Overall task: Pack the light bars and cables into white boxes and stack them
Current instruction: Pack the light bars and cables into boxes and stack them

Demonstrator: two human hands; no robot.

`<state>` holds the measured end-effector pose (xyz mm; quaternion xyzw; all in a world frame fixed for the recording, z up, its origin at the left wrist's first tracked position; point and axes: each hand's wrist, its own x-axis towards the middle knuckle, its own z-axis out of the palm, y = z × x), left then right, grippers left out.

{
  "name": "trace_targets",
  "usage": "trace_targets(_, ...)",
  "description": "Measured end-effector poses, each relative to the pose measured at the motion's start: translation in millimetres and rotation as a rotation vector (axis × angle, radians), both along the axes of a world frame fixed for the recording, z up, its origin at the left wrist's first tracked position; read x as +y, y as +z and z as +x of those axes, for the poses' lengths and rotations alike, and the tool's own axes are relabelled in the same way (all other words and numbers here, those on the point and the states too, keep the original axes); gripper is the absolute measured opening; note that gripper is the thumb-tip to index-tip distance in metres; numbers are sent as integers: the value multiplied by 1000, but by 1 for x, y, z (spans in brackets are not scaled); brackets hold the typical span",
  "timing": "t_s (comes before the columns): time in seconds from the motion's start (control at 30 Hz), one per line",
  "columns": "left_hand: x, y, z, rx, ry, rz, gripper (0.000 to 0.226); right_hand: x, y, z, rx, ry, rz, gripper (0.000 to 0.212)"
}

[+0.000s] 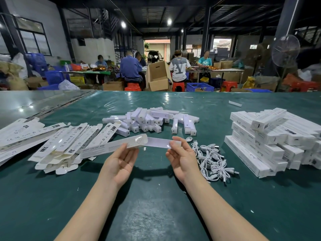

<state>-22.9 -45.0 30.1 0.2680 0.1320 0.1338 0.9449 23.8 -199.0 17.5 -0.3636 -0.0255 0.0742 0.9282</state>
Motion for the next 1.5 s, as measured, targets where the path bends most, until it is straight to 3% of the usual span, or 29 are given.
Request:
trace_targets(0.63,-8,-7,2,-83,-19,417,13,2,1,-1,-58,-37,-147,23)
trace_targets(0.9,-18,-9,3,-131,-80,285,13,8,1,-3,-125,228,-133,24)
trace_targets(1.03,-19,-9,1,-164,-153,273,14,6,1,-5,-165,259,-107,26)
trace_targets(1.1,-22,-8,-2,-191,-240,330,18,5,1,-6,-212,272,-170,29)
trace_targets(1.2,-36,-9,-6,-189,-360,475,36,7,-1,-9,-347,281,-422,25)
trace_targets(1.33,-38,-5,-7,-134,-339,601,34,9,2,-12,-315,202,-563,26)
trace_targets(1.5,-26,-2,-11,-124,-380,619,39,16,0,-11,-246,187,-654,20)
